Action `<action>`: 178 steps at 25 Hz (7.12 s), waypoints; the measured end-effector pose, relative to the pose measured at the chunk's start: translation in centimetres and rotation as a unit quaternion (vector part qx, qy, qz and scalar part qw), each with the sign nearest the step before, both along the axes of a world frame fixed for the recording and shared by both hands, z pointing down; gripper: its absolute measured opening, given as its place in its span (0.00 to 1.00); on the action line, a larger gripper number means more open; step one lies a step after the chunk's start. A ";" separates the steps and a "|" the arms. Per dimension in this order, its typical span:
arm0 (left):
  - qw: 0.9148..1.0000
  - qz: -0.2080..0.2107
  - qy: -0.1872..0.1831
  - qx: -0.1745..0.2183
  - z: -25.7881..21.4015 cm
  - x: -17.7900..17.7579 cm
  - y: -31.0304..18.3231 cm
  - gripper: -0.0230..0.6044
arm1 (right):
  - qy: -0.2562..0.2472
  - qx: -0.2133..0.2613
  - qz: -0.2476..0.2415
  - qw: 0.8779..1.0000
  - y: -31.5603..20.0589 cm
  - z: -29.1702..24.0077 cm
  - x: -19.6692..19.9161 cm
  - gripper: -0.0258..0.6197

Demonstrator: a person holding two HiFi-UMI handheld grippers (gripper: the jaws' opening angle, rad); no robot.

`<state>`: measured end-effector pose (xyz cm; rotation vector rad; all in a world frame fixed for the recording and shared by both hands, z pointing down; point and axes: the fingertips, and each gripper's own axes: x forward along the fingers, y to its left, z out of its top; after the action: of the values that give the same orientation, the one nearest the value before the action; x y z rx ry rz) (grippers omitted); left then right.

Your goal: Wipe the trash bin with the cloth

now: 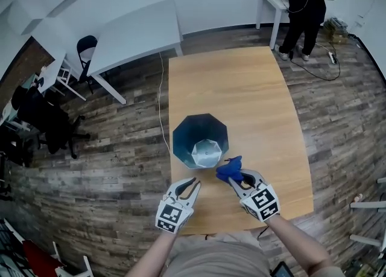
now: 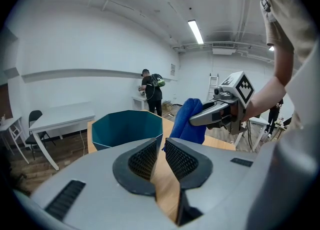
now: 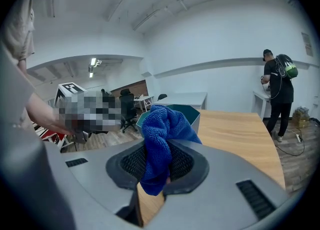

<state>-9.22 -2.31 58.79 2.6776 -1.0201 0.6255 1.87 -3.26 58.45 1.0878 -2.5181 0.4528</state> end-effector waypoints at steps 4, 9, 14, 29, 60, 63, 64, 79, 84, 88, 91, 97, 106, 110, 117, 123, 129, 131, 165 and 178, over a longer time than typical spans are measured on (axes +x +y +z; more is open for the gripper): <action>0.999 -0.009 -0.031 0.012 0.4 -1.5 -0.8 0.15 | -0.023 -0.016 0.000 1.000 0.6 0.4 -1.0 0.16; 0.999 -0.017 -0.047 0.021 0.0 -3.5 -1.9 0.15 | -0.031 -0.013 -0.006 0.999 1.6 0.4 -2.3 0.16; 0.999 -0.026 -0.031 0.015 0.1 -3.7 -1.2 0.15 | -0.032 -0.005 -0.003 0.999 2.6 0.0 -2.1 0.16; 1.000 0.006 0.003 0.004 -0.2 -2.9 2.9 0.15 | -0.017 0.007 0.057 0.998 3.3 -1.3 -1.7 0.16; 0.996 0.050 0.049 0.048 -3.7 -16.8 25.1 0.15 | 0.001 0.079 0.099 0.992 25.8 -7.1 -16.6 0.16; 0.996 0.051 0.051 0.049 -3.6 -16.7 26.7 0.15 | 0.006 0.083 0.091 0.992 28.1 -7.3 -16.5 0.16; 0.996 0.051 0.051 0.049 -3.7 -16.6 27.2 0.15 | 0.007 0.084 0.089 0.992 28.7 -7.3 -16.4 0.16; 0.997 0.018 0.051 0.051 -6.6 -10.3 33.4 0.15 | 0.003 0.113 0.082 0.990 36.2 -11.0 -7.0 0.16; 0.998 0.003 0.042 0.049 -6.1 -7.3 36.8 0.15 | -0.005 0.107 0.080 0.991 39.7 -10.3 -3.0 0.16; 0.998 -0.011 0.033 0.047 -5.4 -5.8 39.5 0.15 | -0.014 0.099 0.077 0.992 42.3 -8.9 -0.8 0.16; 0.998 -0.024 0.030 0.044 -4.8 -5.6 40.9 0.15 | -0.011 0.094 0.067 0.993 43.5 -7.9 0.1 0.16; 0.998 -0.031 0.022 0.039 -4.4 -5.7 42.1 0.15 | -0.013 0.091 0.075 0.993 44.4 -7.6 1.2 0.16; 0.999 -0.010 0.019 0.039 -5.3 -7.3 40.8 0.15 | -0.010 0.093 0.095 0.991 43.3 -8.9 -0.3 0.16; 0.999 -0.001 0.019 0.036 -5.3 -8.2 40.1 0.15 | -0.006 0.093 0.100 0.991 42.6 -8.7 -1.5 0.16; 0.999 0.014 0.016 0.035 -5.4 -9.7 39.2 0.15 | 0.000 0.081 0.094 0.992 42.0 -8.2 -4.0 0.16; 0.999 0.015 0.013 0.044 -5.5 -11.0 38.8 0.15 | 0.011 0.066 0.063 0.996 41.2 -7.4 -6.4 0.16; 0.999 0.004 0.013 0.034 -4.4 -12.5 39.1 0.15 | 0.017 0.072 0.029 0.997 40.4 -7.6 -8.6 0.16; 0.999 0.006 0.008 0.031 -4.1 -12.7 39.2 0.15 | 0.015 0.075 0.029 0.997 39.8 -7.7 -8.8 0.16; 0.998 0.061 0.010 0.024 -3.9 -7.7 40.4 0.15 | 0.064 0.102 -0.027 0.992 40.7 -7.2 -10.5 0.16; 0.998 0.062 0.009 0.023 -3.8 -8.6 41.0 0.15 | 0.050 0.103 0.007 0.993 41.5 -7.4 -10.4 0.16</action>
<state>-17.84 38.72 55.03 2.7980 -0.8803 0.6062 -8.54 38.27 51.01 1.1709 -2.5124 0.1401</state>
